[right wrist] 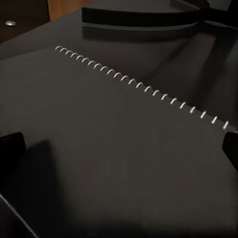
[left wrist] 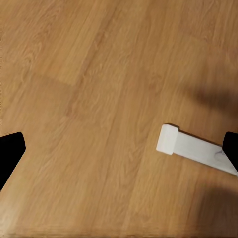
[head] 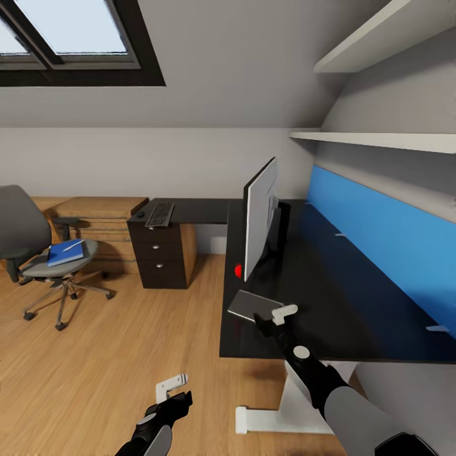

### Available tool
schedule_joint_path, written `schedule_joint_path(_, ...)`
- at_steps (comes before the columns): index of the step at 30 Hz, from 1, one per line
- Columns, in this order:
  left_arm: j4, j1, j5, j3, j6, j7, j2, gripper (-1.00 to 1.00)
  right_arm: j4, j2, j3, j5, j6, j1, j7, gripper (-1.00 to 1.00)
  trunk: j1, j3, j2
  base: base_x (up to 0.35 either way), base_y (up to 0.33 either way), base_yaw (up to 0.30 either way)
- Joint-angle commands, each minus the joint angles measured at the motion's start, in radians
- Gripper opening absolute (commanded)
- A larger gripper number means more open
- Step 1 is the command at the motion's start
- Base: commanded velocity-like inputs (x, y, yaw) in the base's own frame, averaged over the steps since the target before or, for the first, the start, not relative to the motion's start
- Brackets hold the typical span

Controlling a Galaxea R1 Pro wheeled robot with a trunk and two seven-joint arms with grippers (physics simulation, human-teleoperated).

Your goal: In the bedroom, organize the workspace by keeping the computer under the desk, ensuring the monitor is on the desk, placing the keyboard on the desk next to the monitor, placing the mouse on the desk next to the keyboard, moving the folder from the swivel chair onto the desk next to the mouse, stacking the notebook on top of the folder with the pen on top of the notebook, and positioning the swivel chair next to the desk.

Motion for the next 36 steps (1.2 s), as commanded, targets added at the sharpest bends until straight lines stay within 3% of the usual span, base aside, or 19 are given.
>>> schedule_joint_path(1, -0.002, -0.001, 0.006, -0.002, 0.002, 0.007, 0.0, 1.0, 0.076, -0.001, 0.009, -0.009, -0.004, 0.0, -0.001, 1.0, 0.0, -0.001, 0.0, -0.201, 0.0, 0.0)
schedule_joint_path(25, -0.002, -0.001, 0.006, -0.002, 0.002, 0.008, 0.0, 1.0, 0.077, -0.001, 0.009, -0.009, -0.004, 0.0, -0.001, 1.0, 0.0, -0.001, 0.0, -0.049, 0.0, 0.0)
schedule_joint_path(36, -0.002, -0.001, 0.006, -0.003, 0.002, 0.008, 0.0, 1.0, 0.076, -0.001, 0.009, -0.008, -0.004, 0.0, -0.003, 1.0, -0.043, 0.033, 0.077, 0.0, 0.0, 0.0)
